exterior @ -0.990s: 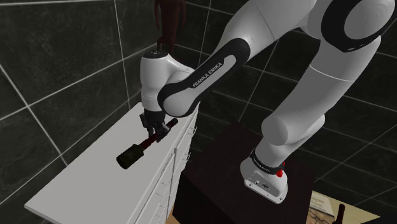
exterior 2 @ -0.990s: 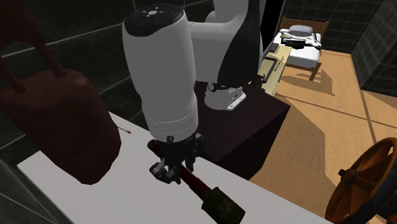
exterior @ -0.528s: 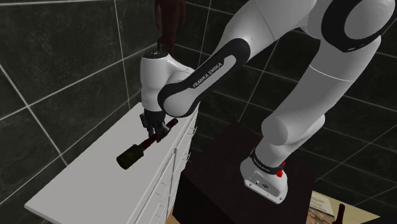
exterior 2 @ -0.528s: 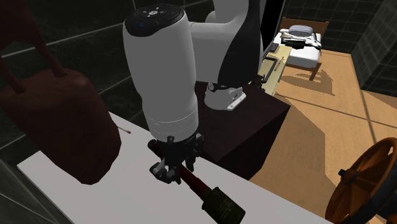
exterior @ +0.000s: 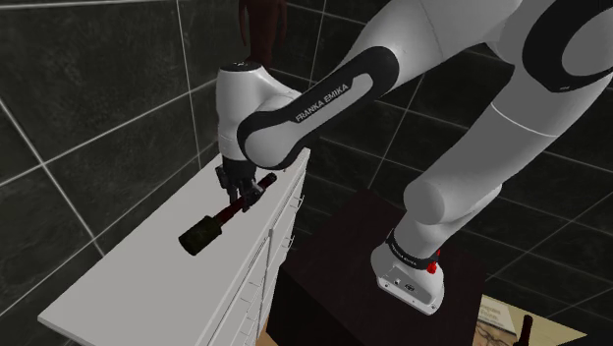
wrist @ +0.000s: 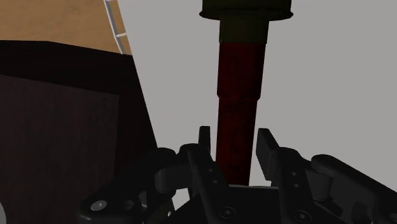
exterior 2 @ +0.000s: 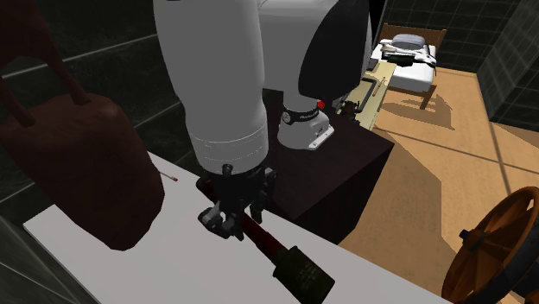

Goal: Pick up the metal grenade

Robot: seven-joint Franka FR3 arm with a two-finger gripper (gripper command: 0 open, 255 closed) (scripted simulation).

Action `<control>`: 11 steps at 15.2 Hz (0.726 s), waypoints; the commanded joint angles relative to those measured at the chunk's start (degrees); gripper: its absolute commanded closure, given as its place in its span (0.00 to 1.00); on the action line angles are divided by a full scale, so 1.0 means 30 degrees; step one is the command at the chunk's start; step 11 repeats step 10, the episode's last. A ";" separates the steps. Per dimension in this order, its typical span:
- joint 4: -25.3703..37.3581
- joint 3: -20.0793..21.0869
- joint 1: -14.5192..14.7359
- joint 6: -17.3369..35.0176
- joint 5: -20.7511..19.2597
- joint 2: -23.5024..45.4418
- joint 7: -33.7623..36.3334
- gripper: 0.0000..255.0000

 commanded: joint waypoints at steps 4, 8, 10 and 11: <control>0.0566 -0.0417 0.0284 -0.1548 0.1375 -0.1436 -0.0987 1.00; 0.1044 -0.0876 0.0549 -0.2774 0.2132 -0.2431 -0.1552 1.00; 0.1062 -0.0901 0.0566 -0.2820 0.2157 -0.2466 -0.1571 1.00; 0.1062 -0.0901 0.0566 -0.2820 0.2157 -0.2466 -0.1571 1.00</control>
